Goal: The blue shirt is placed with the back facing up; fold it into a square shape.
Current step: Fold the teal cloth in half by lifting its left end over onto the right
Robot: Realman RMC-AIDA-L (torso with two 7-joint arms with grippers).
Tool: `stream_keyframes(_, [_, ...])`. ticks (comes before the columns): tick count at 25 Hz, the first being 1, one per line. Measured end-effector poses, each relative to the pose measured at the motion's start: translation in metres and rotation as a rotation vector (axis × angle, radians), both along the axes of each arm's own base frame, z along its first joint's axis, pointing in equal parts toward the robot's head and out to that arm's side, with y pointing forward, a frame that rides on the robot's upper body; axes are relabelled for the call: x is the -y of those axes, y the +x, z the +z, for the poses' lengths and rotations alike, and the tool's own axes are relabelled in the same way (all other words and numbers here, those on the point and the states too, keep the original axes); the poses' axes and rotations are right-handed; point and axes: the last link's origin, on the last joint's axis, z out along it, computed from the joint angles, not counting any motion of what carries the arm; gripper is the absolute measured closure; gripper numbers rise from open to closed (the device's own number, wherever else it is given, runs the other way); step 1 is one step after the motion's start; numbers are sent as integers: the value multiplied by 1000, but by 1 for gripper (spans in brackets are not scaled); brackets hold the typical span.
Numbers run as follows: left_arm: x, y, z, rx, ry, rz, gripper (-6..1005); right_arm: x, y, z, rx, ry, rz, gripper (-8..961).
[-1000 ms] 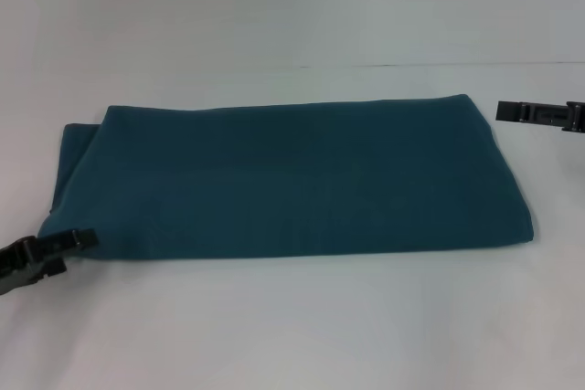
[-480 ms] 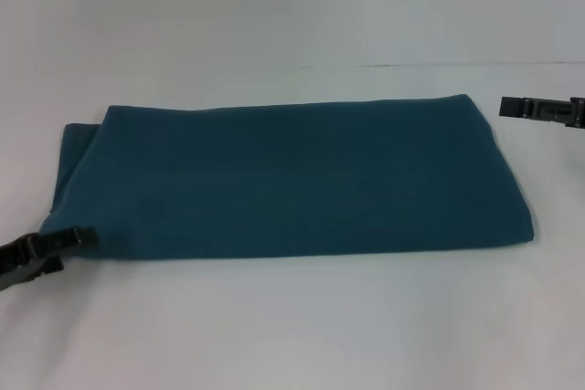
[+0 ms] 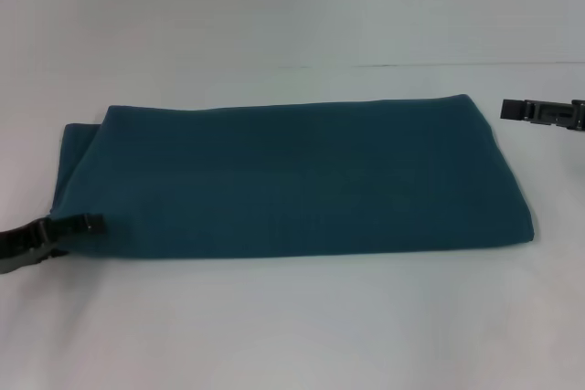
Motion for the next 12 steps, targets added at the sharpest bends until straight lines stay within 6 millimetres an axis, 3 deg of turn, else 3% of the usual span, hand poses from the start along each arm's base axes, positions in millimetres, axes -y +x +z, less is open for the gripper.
stream_keyframes(12, [-11,6,6,-18,14,-26,118,0,3,0,8,6,-8,33])
